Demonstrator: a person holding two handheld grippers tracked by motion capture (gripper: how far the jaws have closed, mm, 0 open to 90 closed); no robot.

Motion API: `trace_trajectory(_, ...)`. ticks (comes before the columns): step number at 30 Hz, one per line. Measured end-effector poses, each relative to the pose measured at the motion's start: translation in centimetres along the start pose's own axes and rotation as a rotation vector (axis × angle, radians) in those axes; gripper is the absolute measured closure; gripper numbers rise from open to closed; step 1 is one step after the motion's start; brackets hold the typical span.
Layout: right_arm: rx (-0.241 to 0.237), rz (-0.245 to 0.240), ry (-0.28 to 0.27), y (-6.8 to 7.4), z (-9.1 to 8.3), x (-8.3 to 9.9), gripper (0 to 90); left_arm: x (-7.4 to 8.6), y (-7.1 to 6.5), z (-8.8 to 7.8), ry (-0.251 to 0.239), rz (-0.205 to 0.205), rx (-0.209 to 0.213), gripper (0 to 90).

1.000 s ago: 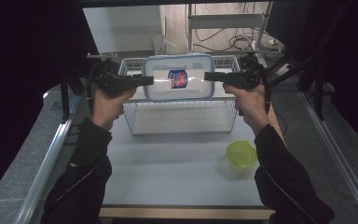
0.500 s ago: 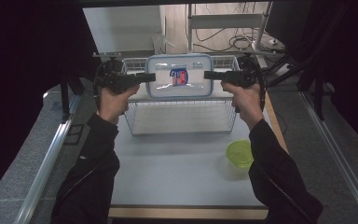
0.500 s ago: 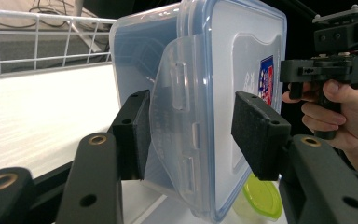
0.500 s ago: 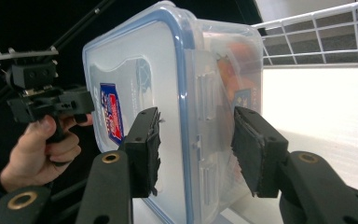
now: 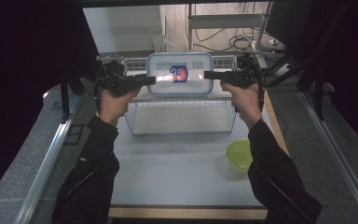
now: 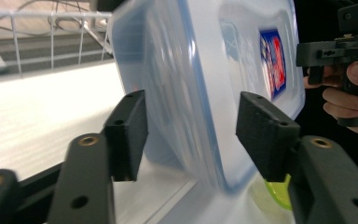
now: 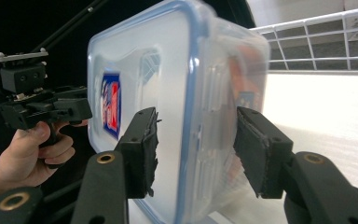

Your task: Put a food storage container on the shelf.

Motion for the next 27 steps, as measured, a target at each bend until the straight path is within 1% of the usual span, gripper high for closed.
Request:
trace_trajectory(1, 0.003, 0.002, 0.004, -0.1, 0.1, 0.1, 46.6, 0.2, 0.1, 0.2, 0.004, -0.004, -0.006, 47.1)
trace_trajectory(2, 0.009, 0.007, 0.004, -0.2, 0.2, 0.1, 44.5, 0.1, 0.2, 0.2, -0.024, -0.026, 0.006, 45.3)
trace_trajectory(3, 0.013, 0.015, -0.001, -0.4, 0.2, 0.1, 43.7, 0.2, 0.4, 0.3, -0.023, -0.046, 0.023, 45.0)
trace_trajectory(4, 0.004, 0.025, -0.007, -0.5, 0.3, 0.1, 44.2, 0.2, 0.4, 0.4, -0.024, -0.054, 0.036, 44.3)
trace_trajectory(5, -0.006, 0.038, -0.009, -0.6, 0.3, 0.1, 44.0, 0.2, 0.5, 0.5, -0.022, -0.055, 0.037, 43.8)
trace_trajectory(6, -0.008, 0.048, -0.009, -0.7, 0.4, 0.0, 43.7, 0.2, 0.5, 0.5, -0.022, -0.039, 0.024, 43.4)
trace_trajectory(8, 0.001, 0.055, -0.016, -1.0, 0.5, -0.1, 41.8, 0.5, 0.4, 0.8, 0.011, -0.008, -0.017, 44.4)
trace_trajectory(9, 0.008, 0.061, -0.019, -1.1, 0.6, -0.2, 40.8, 0.6, 0.2, 1.0, 0.018, 0.002, -0.009, 46.7)
trace_trajectory(11, 0.025, 0.073, -0.03, -1.4, 0.7, -0.3, 40.6, 0.8, 0.2, 1.3, 0.023, 0.01, -0.039, 44.1)
trace_trajectory(12, 0.05, 0.064, -0.036, -1.7, 0.7, -0.4, 40.8, 0.8, 0.2, 1.4, 0.029, 0.01, -0.049, 44.0)
trace_trajectory(13, 0.081, 0.06, -0.032, -1.9, 0.7, -0.4, 39.6, 0.9, 0.2, 1.5, 0.03, 0.008, -0.045, 44.0)
trace_trajectory(14, 0.085, 0.061, -0.037, -2.1, 0.7, -0.5, 43.5, 0.9, 0.2, 1.5, 0.025, 0.003, -0.032, 43.9)
trace_trajectory(15, 0.094, 0.049, -0.046, -2.2, 0.6, -0.6, 45.2, 0.9, 0.1, 1.5, 0.019, 0.0, -0.025, 43.7)
trace_trajectory(16, 0.11, 0.031, -0.048, -2.1, 0.5, -0.7, 45.6, 0.9, 0.1, 1.5, 0.014, 0.003, -0.028, 42.8)
trace_trajectory(18, 0.147, -0.017, -0.043, -1.9, 0.3, -0.8, 46.3, 0.8, 0.1, 1.4, 0.002, 0.021, -0.038, 39.5)
trace_trajectory(20, 0.193, -0.083, -0.04, -1.4, 0.0, -0.8, 49.9, 0.8, 0.0, 1.1, -0.012, 0.037, -0.051, 36.5)
trace_trajectory(21, 0.208, -0.116, -0.036, -1.0, -0.2, -0.7, 52.7, 0.7, 0.0, 0.9, -0.018, 0.043, -0.053, 36.0)
trace_trajectory(23, 0.215, -0.179, -0.037, 0.0, -0.7, -0.2, 58.9, 0.8, 0.1, 0.5, -0.029, 0.052, -0.059, 36.0)
trace_trajectory(24, 0.215, -0.21, -0.034, 0.6, -0.9, 0.1, 63.6, 0.8, 0.1, 0.2, -0.032, 0.057, -0.065, 36.0)
trace_trajectory(26, 0.208, -0.257, -0.029, 1.9, -1.3, 0.9, 71.6, 0.9, 0.1, -0.2, -0.044, 0.065, -0.068, 36.3)
trace_trajectory(27, 0.206, -0.278, -0.023, 2.4, -1.5, 1.3, 76.2, 1.0, 0.1, -0.4, -0.048, 0.077, -0.07, 36.2)
Point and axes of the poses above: each handheld gripper's, and its own axes: z roughly forward along the jaws, x roughly out of its underside, y roughly to its left, the point moved 7 cm from there along z, roughly forward along the jaws, and after that the axes turned 3 degrees about -x, right-handed, at the moved point
